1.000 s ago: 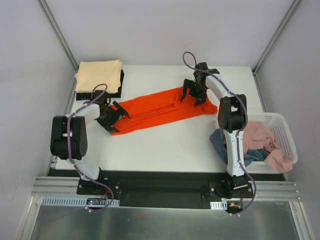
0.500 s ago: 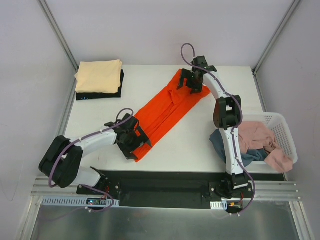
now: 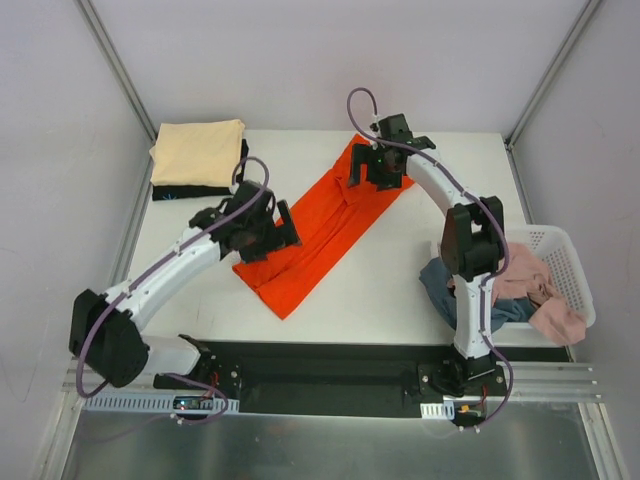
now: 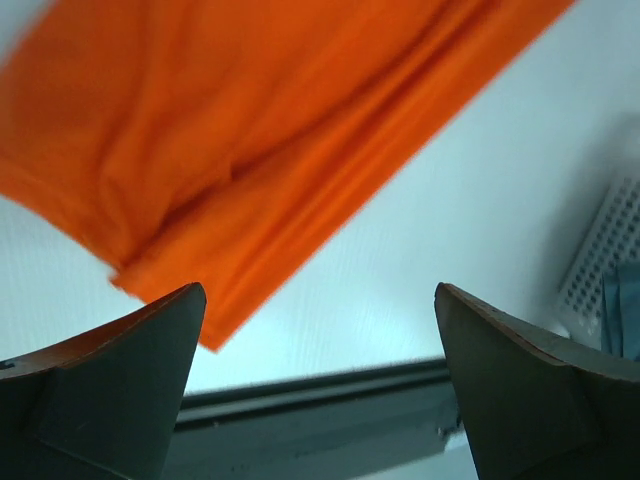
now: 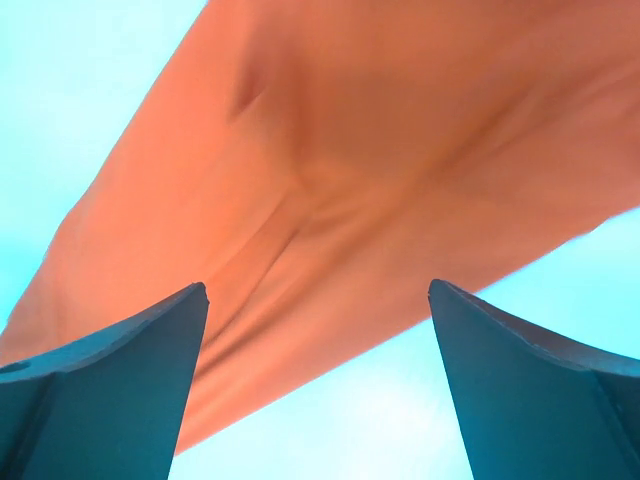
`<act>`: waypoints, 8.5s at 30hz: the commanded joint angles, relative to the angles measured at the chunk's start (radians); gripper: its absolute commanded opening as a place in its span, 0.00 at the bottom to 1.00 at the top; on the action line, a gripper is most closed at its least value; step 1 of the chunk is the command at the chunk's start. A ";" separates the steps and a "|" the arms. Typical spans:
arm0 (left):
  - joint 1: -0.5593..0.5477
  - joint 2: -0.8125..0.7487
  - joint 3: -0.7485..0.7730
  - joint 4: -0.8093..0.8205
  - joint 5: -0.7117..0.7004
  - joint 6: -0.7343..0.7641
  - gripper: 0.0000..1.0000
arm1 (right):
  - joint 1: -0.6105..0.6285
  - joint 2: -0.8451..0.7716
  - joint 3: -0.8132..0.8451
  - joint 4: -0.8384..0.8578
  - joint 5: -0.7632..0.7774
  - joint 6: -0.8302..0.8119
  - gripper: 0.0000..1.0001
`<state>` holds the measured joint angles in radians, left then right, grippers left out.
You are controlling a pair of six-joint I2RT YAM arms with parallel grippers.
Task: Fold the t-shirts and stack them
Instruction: Rotate the tshirt 85 degrees, then grab the bottom of the folded rectangular tshirt with both arms, then fold the folded rectangular tshirt in 1/3 of the way, then grab one side of the 2/3 rectangular tshirt with both arms, then fold the long partially folded tshirt into a neat square
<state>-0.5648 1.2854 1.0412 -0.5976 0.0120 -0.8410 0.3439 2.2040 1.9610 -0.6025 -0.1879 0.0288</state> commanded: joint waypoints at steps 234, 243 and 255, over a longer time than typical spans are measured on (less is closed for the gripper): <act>0.135 0.346 -0.104 0.332 0.482 0.062 0.00 | 0.265 -0.748 -1.119 0.144 -0.202 -0.058 0.01; 0.126 -0.047 -0.331 0.168 0.516 0.040 0.00 | 0.443 -1.036 -1.145 -0.002 -0.323 0.013 0.00; 0.123 -0.462 -0.176 0.005 0.424 0.054 0.00 | 0.455 -1.179 -1.022 -0.235 -0.409 -0.016 0.01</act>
<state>-0.4332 0.8055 0.7826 -0.5484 0.4911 -0.7959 0.8059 1.0550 0.8547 -0.7353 -0.5652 0.0406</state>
